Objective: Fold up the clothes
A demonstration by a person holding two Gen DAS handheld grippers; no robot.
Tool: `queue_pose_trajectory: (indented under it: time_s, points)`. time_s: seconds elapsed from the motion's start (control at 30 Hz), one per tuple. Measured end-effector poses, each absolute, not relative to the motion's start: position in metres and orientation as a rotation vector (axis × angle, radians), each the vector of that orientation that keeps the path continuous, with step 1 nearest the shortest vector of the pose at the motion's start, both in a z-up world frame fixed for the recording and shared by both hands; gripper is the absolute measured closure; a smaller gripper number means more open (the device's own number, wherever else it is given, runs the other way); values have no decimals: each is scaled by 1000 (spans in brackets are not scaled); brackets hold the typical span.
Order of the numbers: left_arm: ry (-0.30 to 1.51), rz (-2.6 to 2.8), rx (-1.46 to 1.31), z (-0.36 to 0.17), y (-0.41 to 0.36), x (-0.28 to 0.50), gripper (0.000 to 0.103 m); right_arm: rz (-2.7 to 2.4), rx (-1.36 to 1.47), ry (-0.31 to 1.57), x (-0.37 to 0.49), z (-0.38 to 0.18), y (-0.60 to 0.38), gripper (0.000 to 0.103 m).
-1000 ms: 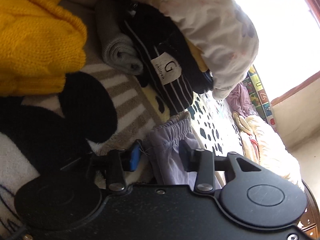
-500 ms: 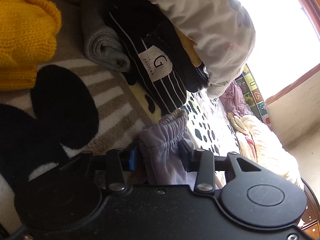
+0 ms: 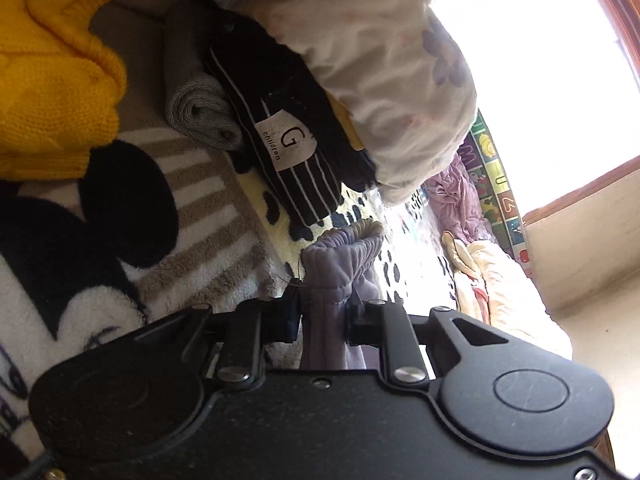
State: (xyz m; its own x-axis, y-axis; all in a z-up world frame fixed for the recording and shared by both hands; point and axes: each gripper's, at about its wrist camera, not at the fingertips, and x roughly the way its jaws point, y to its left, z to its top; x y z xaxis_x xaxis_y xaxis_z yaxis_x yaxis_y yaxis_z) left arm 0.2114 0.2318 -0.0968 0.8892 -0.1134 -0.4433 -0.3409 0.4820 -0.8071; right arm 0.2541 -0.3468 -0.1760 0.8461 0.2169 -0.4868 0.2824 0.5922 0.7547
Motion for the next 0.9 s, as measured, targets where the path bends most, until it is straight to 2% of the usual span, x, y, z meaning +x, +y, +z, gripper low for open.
queue_pose_trajectory:
  time_s: [0.1,0.17,0.23,0.3,0.4,0.47,0.63,0.9]
  points:
    - [470,162,-1008,-77,230,186,84,-29,977,595,234,-155,-353,80]
    - [497,158,-995,-92,235,188,82,-26,961,611,224,-144,-356,80]
    - [575,153,-1002,-128,245,200,76,-38,929,648,231,-152,-357,79]
    - [632,165,-1039,-151,251,200,74,-46,933,679,242,-171,-361,78]
    - [572,132,-1036,-148,250,182,60,-29,924,681,244,-168,-361,73]
    - [561,122,-1048,-151,248,176,59,-7,881,680,242,-164,-357,65]
    - [560,154,-1087,-148,246,160,59,8,950,640,226,-172,-363,64]
    - [537,259,-856,-104,217,136,59,-58,824,628,203,-158,-358,63]
